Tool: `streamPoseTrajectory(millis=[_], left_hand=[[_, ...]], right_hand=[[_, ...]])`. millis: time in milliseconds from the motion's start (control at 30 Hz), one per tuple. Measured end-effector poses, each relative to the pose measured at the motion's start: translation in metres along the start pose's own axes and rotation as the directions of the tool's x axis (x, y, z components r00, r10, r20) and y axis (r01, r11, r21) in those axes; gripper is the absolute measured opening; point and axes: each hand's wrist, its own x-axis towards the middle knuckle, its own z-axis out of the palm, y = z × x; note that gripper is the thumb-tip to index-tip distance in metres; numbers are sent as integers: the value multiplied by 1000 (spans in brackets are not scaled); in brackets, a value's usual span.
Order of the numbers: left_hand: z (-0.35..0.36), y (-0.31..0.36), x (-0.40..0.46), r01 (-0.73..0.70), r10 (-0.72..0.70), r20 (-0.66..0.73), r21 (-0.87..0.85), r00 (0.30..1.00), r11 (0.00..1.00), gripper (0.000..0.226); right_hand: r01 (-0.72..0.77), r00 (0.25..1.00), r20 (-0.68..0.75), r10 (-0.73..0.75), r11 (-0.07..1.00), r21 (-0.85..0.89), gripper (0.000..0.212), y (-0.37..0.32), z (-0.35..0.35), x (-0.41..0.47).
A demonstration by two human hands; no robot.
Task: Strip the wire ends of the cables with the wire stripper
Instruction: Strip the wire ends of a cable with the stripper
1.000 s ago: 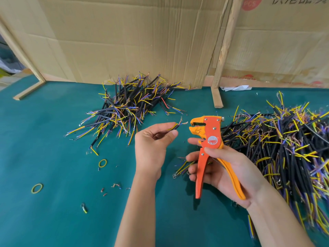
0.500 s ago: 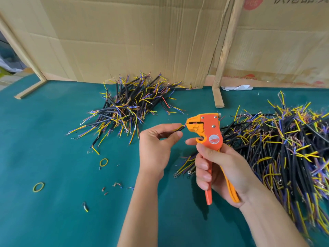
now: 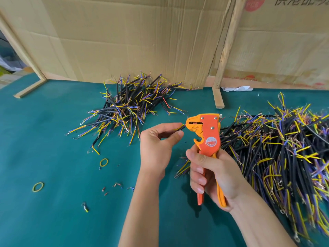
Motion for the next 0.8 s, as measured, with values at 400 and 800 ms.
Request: streamPoseTrajectory(millis=[400,800], left_hand=[[-6,-3,6,-7,3,-157,-27,988,1000,24],[-3,1,1,-71,73,-38,33,997,997,25]], right_hand=[[6,1000,-28,3,944,329,57,-11,-24,2],[-83,996,16,83,996,15,45,-9,-13,-1]])
